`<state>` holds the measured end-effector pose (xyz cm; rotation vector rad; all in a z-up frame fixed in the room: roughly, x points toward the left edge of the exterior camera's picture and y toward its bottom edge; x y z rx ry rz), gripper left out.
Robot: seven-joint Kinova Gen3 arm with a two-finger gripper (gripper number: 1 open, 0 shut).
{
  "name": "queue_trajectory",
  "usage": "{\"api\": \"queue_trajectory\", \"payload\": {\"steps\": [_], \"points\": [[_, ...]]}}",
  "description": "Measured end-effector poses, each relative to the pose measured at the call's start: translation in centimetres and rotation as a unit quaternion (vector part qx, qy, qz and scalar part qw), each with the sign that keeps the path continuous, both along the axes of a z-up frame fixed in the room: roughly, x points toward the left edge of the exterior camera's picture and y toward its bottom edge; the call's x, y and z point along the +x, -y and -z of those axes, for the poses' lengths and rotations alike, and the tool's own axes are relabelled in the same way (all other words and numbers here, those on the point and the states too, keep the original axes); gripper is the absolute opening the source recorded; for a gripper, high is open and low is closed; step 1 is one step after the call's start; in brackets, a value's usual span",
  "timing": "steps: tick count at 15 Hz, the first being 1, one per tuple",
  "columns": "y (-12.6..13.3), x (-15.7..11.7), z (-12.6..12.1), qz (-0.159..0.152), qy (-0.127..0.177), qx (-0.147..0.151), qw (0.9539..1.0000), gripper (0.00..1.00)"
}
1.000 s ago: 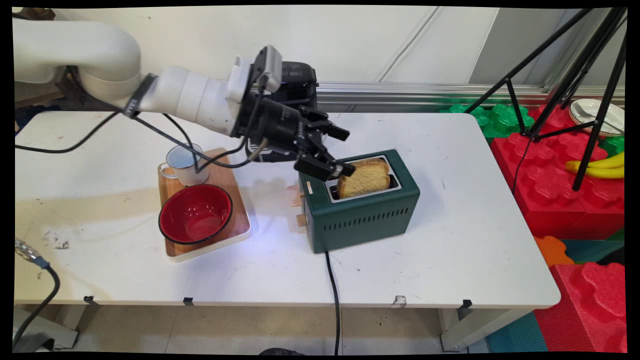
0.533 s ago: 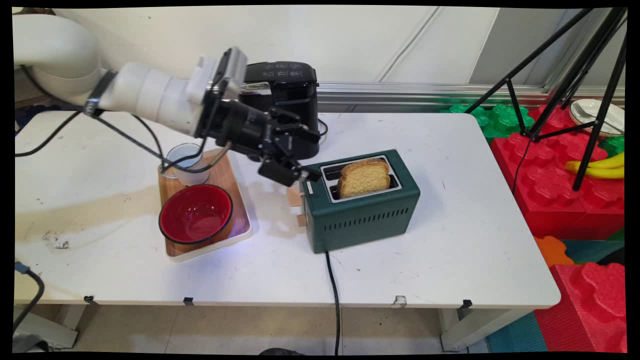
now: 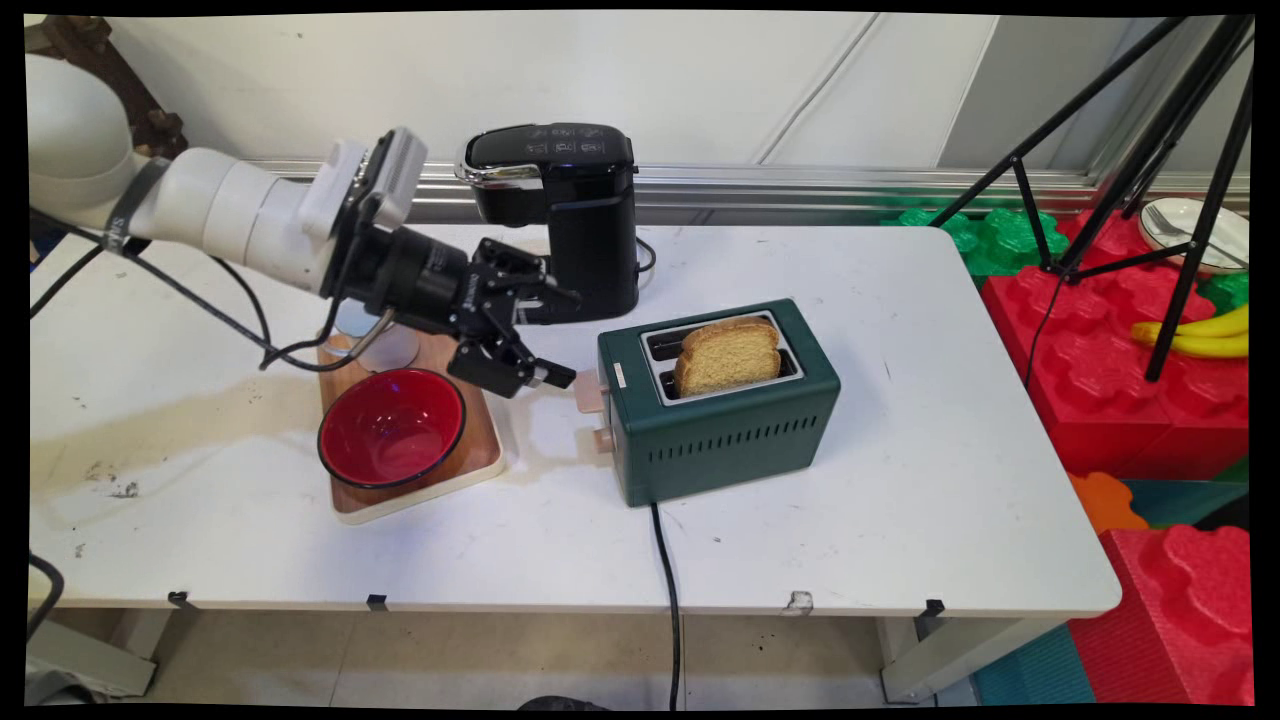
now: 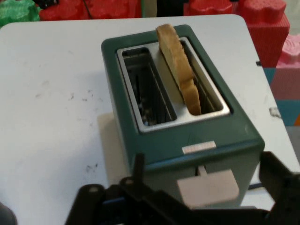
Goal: Press the toaster switch
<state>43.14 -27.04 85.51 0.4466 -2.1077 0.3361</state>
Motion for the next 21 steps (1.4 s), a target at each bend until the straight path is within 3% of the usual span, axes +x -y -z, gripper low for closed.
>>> {"api": "queue_trajectory", "payload": {"steps": [1,7,21], "points": [[-0.2,0.4,0.3,0.001,0.002,0.0,1.0,0.0],[-1.1,1.4,1.8,-0.001,-0.001,0.005,1.0,0.0],[-0.9,0.3,5.3,0.0,-0.025,0.019,0.9995,0.0]]}}
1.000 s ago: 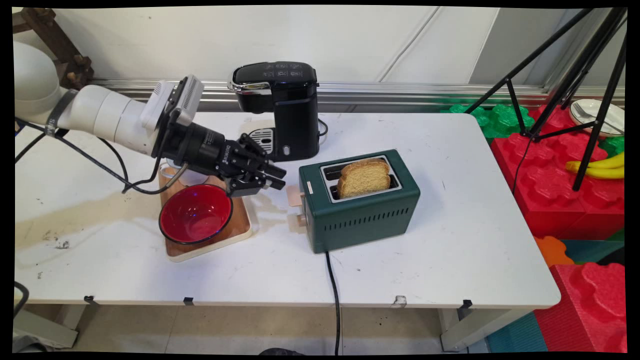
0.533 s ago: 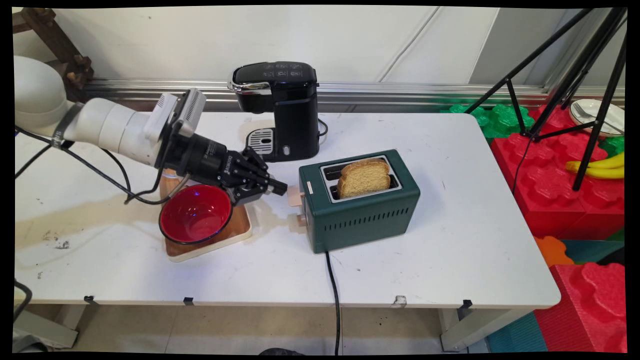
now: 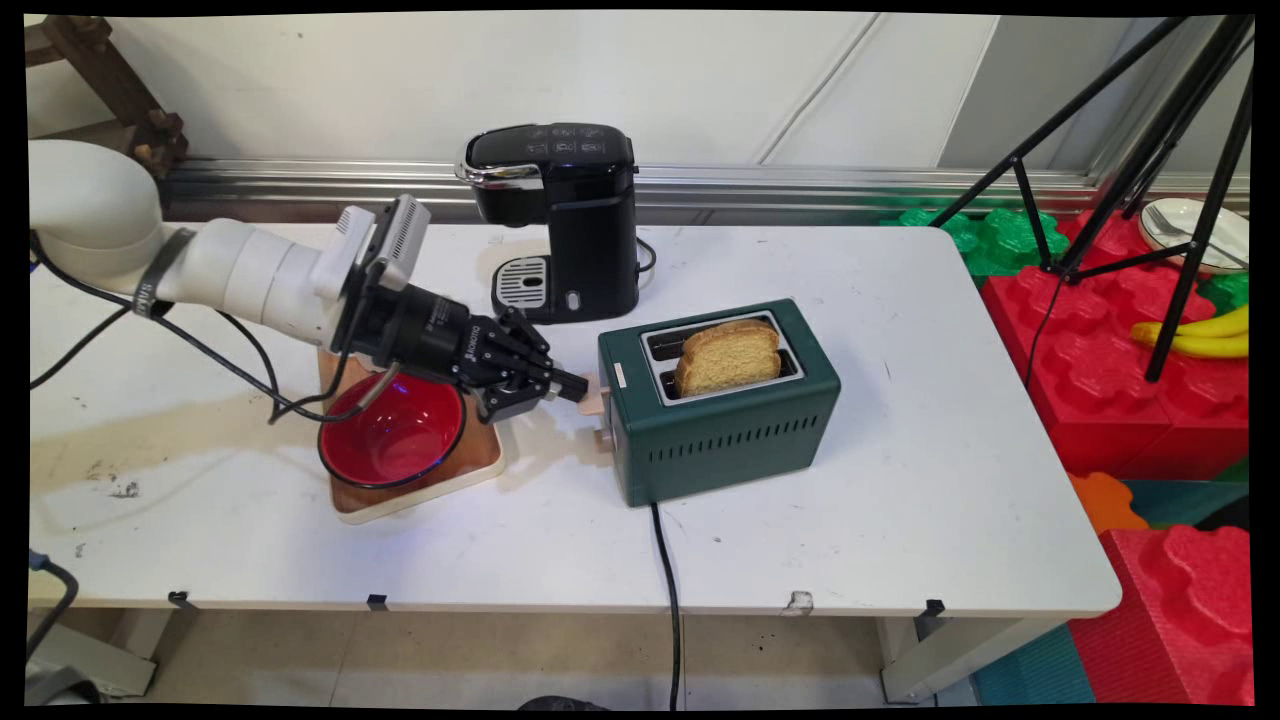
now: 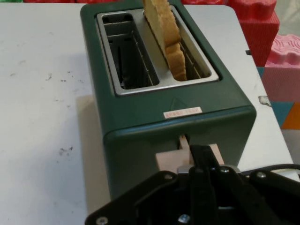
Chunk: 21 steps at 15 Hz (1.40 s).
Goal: Press the toaster switch
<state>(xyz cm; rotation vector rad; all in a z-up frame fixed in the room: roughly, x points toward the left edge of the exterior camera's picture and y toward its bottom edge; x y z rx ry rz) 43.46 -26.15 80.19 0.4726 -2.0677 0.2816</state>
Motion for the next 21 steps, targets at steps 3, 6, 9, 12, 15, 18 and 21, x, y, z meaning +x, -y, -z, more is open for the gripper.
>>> {"api": "queue_trajectory", "payload": {"steps": [3,6,9,12,15,18,21], "points": [[0.4,-0.4,0.6,-0.003,-0.004,-0.001,1.0,0.0],[0.7,-0.5,1.3,-0.004,-0.001,0.001,1.0,0.0],[0.9,-0.4,2.2,-0.005,0.007,0.004,1.0,0.0],[1.1,-0.3,3.0,-0.005,0.012,0.006,0.9999,0.0],[1.3,-0.2,3.5,-0.006,0.015,0.008,0.9998,0.0],[1.3,0.0,3.7,-0.005,0.017,0.01,0.9998,0.0],[1.2,0.1,3.7,-0.004,0.018,0.011,0.9998,0.0]]}}
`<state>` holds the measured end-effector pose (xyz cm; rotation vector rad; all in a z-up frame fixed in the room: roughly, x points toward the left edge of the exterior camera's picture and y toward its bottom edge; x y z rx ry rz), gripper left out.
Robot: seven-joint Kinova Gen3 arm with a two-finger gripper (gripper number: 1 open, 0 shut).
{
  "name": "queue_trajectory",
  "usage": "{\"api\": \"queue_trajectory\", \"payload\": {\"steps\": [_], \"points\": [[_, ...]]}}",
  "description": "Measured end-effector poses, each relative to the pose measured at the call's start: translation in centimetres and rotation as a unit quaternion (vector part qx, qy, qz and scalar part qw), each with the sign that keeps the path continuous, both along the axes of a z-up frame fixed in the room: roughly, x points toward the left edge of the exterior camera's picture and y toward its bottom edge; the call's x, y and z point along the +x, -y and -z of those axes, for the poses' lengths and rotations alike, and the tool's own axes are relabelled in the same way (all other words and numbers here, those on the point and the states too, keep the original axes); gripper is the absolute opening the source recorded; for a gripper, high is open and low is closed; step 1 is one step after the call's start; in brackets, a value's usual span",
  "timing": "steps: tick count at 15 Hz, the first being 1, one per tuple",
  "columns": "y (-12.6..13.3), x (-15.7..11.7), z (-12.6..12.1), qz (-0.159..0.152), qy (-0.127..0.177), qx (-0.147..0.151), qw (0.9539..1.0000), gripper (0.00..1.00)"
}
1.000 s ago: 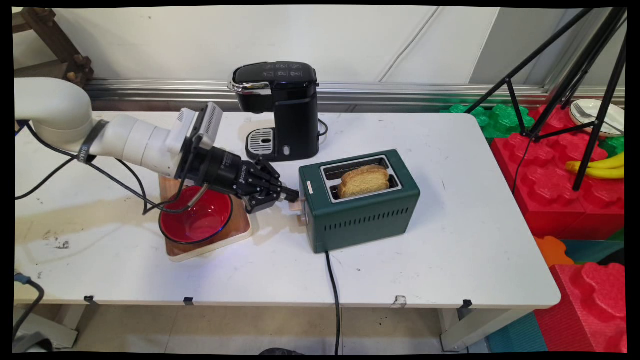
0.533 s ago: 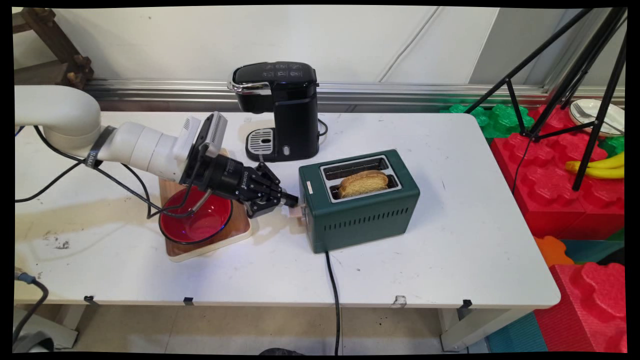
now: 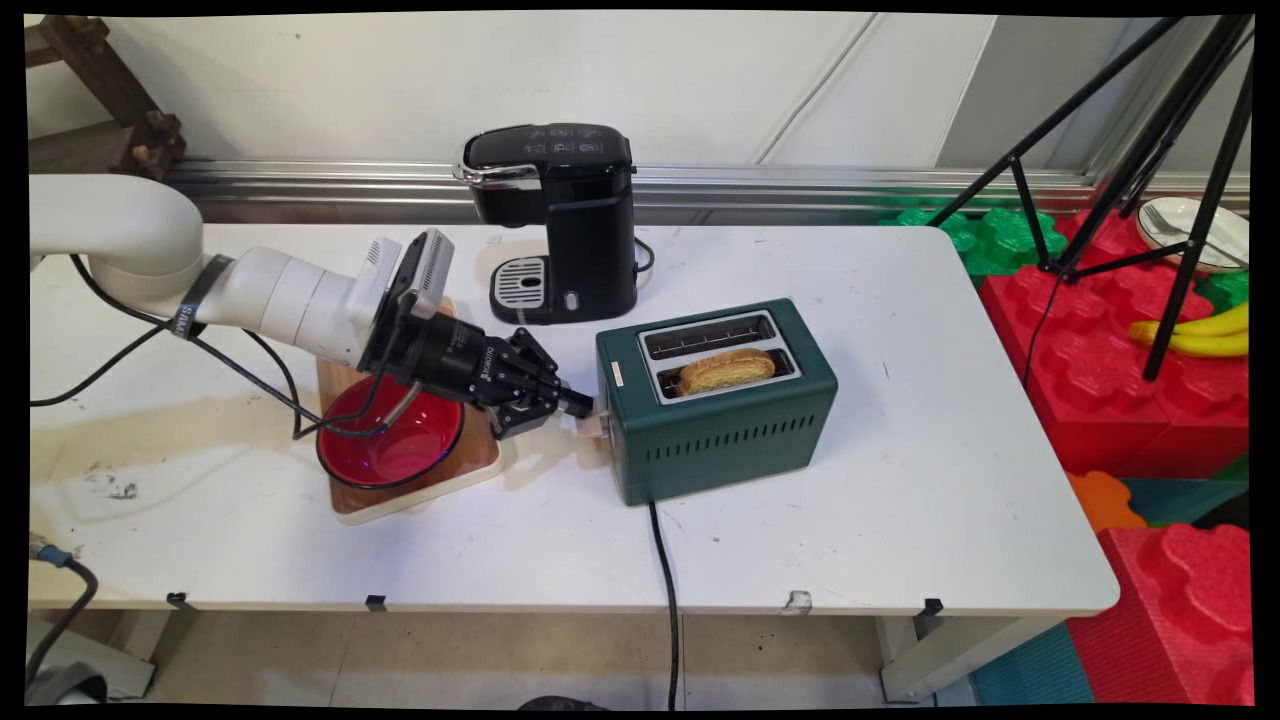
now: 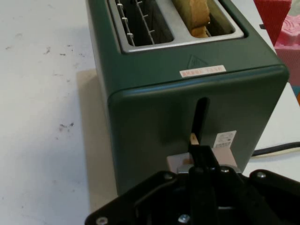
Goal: Press the toaster switch
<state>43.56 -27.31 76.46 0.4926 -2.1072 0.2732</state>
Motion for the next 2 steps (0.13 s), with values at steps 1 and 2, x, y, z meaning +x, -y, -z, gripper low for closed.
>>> {"api": "queue_trajectory", "payload": {"steps": [1,2], "points": [[-0.06,0.06,-0.04,0.001,0.0,0.001,1.0,0.0],[-0.14,0.13,-0.09,0.001,0.0,0.001,1.0,0.0]]}}
